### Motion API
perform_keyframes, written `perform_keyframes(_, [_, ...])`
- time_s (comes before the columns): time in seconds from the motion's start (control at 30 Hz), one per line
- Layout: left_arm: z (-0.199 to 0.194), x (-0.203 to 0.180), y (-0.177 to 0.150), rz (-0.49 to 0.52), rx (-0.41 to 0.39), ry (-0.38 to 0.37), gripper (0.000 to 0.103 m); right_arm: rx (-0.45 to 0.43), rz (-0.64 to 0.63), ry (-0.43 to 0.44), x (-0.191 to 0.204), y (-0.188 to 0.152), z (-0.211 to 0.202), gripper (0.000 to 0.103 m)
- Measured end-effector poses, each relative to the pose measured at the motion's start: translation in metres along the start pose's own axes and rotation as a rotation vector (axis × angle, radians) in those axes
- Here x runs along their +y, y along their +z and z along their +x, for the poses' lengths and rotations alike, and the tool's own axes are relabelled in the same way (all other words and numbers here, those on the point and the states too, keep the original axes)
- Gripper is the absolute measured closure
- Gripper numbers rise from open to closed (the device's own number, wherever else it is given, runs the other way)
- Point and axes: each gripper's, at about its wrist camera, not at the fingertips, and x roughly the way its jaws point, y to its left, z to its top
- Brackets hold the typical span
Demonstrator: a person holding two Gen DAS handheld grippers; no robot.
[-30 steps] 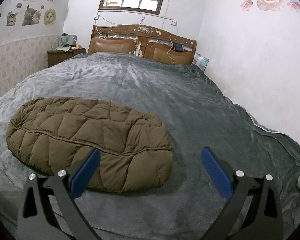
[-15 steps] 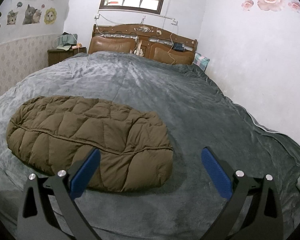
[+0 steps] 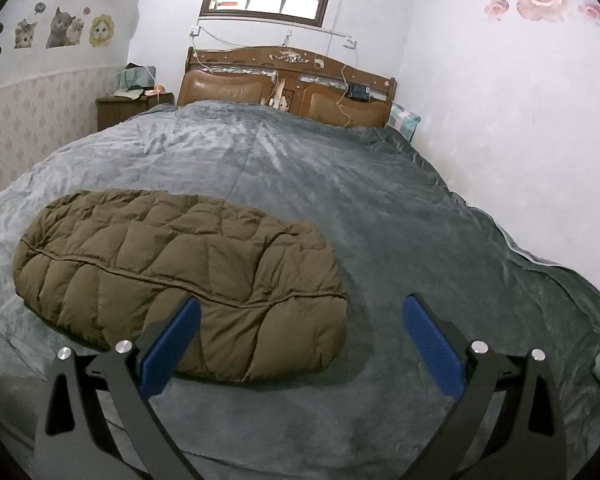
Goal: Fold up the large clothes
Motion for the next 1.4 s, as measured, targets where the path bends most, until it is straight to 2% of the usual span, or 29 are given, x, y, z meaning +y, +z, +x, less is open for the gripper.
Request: perform_keyframes(1.4, [0.0027, 0.0006, -0.0013, 0.018, 0.006, -0.004, 0.003, 0.005, -0.007, 0.0, -0.0096, -0.0024, 0.0027, 0.002])
